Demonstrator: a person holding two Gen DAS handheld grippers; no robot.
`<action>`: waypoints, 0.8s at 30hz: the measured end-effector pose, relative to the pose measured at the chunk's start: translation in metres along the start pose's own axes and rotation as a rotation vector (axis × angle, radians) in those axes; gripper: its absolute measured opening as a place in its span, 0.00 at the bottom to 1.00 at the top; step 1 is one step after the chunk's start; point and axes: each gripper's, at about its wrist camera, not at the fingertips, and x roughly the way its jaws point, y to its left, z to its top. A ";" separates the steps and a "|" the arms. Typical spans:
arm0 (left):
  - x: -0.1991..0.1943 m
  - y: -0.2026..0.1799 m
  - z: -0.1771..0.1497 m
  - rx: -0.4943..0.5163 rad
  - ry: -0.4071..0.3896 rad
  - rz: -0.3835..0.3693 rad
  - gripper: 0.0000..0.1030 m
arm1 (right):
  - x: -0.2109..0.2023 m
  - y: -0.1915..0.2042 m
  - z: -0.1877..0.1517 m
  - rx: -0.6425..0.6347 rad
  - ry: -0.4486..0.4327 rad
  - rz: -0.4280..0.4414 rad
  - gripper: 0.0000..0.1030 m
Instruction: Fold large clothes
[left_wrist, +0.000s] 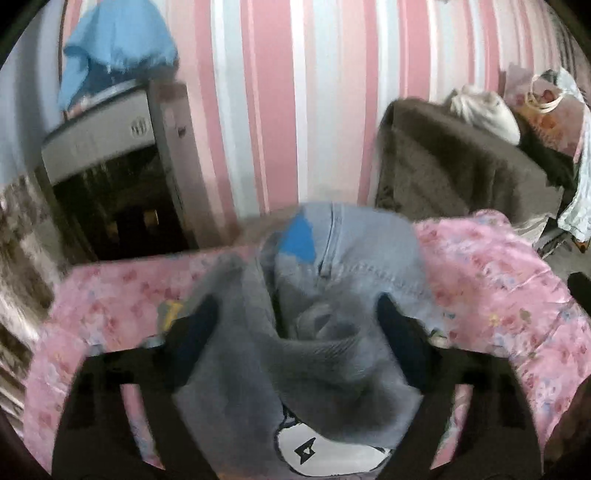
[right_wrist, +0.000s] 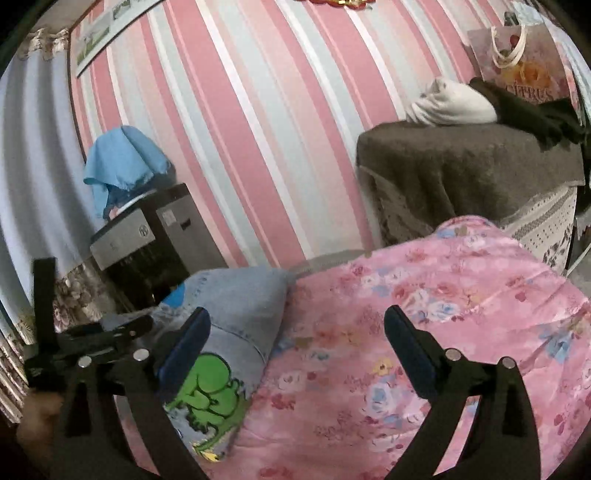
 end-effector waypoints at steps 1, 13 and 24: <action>0.007 0.001 -0.003 0.002 0.016 -0.021 0.38 | 0.010 0.006 -0.002 -0.001 0.021 0.004 0.92; -0.083 0.049 0.016 0.034 -0.230 0.046 0.15 | 0.030 0.087 0.011 -0.125 0.077 0.136 0.92; -0.032 0.151 -0.076 -0.224 -0.044 0.089 0.16 | 0.116 0.188 -0.049 -0.369 0.257 0.081 0.93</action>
